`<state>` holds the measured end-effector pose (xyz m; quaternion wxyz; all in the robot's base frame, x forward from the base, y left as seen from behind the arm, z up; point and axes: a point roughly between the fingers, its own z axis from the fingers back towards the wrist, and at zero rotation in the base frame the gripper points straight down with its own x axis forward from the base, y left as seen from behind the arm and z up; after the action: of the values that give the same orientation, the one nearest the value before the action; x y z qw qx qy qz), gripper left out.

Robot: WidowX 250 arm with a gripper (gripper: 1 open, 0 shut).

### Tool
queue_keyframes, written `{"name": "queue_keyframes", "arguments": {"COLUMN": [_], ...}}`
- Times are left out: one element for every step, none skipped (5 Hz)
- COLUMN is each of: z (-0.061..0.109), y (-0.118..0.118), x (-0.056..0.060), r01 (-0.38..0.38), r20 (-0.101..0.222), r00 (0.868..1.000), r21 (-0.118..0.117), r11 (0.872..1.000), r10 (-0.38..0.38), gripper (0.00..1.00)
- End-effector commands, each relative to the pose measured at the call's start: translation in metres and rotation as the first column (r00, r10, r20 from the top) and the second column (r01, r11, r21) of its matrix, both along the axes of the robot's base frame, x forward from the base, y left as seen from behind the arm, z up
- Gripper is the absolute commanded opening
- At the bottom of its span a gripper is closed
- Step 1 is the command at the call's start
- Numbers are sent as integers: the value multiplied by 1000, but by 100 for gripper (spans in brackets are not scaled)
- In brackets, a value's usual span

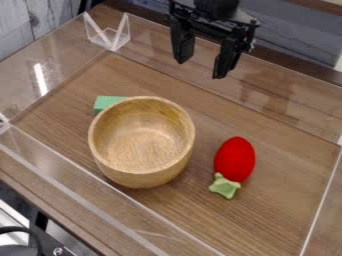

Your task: Move the red object to the left side of the table

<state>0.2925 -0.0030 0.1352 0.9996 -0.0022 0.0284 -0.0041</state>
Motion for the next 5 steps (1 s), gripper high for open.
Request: {"name": "queue_keyframes", "arguments": {"z": [-14,-26,-30,-28,-25], "y": [1,-14,-24,-25,-28], "x": [-4,-8,-8,-18,-25], "r01": [-68,-152,-204,-208,-214], "r20": [-32,-45,-40,-34,-18], "r00": [997,988,978,978,977], "r21": [-5,-18,-23,-32,-41], "r11": [998,988,979,978,976], "r10": [68,151,203,207,214], "gripper": [100,100,100,100,100]}}
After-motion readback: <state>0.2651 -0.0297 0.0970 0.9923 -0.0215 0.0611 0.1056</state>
